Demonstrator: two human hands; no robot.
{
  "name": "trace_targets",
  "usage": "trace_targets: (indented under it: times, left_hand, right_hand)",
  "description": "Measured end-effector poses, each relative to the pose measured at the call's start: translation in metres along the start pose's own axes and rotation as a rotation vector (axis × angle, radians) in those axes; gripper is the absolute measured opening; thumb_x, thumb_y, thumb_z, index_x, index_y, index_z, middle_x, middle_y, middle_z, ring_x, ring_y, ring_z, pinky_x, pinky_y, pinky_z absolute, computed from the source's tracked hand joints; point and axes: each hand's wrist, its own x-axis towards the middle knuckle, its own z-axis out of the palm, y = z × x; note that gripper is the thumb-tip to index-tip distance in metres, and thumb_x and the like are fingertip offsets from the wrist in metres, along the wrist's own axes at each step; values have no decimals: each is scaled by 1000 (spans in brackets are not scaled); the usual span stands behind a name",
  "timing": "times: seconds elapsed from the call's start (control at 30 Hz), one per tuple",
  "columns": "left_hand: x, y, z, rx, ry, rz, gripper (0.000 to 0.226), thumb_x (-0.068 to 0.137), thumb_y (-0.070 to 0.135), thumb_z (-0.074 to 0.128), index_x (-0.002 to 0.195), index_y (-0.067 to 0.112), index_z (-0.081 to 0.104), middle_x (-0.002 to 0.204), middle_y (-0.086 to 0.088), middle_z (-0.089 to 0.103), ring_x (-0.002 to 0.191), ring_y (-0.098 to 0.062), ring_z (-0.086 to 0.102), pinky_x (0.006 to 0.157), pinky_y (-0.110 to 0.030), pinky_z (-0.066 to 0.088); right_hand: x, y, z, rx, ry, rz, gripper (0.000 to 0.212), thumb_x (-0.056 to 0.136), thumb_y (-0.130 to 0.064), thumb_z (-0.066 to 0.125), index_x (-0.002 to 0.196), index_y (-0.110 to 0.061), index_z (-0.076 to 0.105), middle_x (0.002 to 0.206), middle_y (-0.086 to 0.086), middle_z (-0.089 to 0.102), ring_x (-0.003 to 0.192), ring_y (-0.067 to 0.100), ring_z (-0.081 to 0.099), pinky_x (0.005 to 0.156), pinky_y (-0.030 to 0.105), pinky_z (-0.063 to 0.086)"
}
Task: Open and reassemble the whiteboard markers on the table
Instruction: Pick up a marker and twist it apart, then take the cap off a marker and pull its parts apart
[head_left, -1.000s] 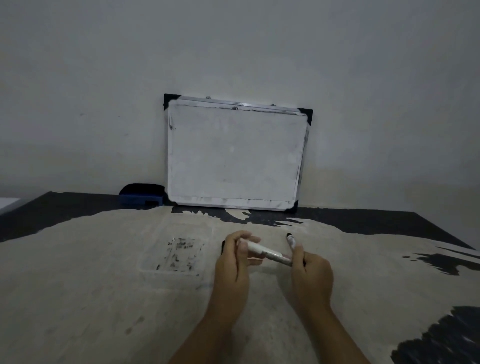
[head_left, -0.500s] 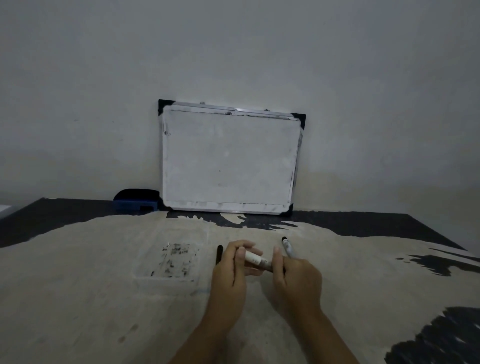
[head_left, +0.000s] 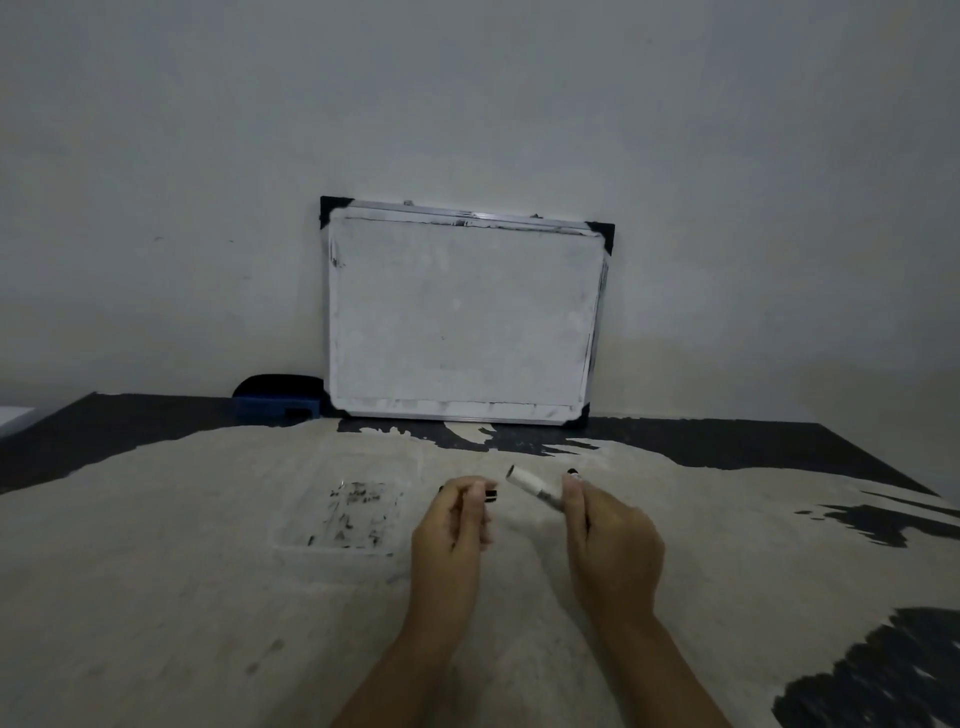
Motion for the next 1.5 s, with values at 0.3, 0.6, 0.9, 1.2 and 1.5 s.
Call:
trace_targets:
  times: [0.3,0.6,0.9,1.2,1.5]
  left_hand:
    - [-3,-19,9,512,-234,195,27,90,12,53,114,16,63,104,-3,68,93,-7,60,89,-17,49]
    - [-2,-28,10,649,-317,221,31,91,12,49,121,14,57,114,-4,61,96,-2,44,75,2,31]
    - [1,-24,9,456,-178,29,41,87,12,56,127,12,50,112,-1,59,91,-3,52,73,3,39]
    - [0,-20,8,371,-208,-25,49,83,14,62,129,15,46,112,-1,58,96,-8,54,83,-13,45]
    - [-1,-21,7,391,-213,-35,52,83,18,62,132,18,43,122,2,55,105,-6,50,93,-16,42]
  right_hand:
    - [-2,3,7,-61,-136,151,44,93,-38,21,76,-16,56,61,-7,47,52,15,42,57,31,31]
    - [-4,2,6,-88,-278,-30,27,91,-39,33,98,-31,58,79,-9,57,68,13,51,71,28,26]
    - [3,3,-1,-20,-24,-30,11,77,-3,64,83,-10,71,91,9,65,91,24,60,103,54,36]
    - [12,-4,0,-314,165,-334,27,84,-13,50,78,-18,75,89,4,74,103,23,49,111,48,15]
    - [13,-5,11,-333,160,-439,30,88,-14,49,73,-19,74,89,1,75,100,22,49,110,45,16]
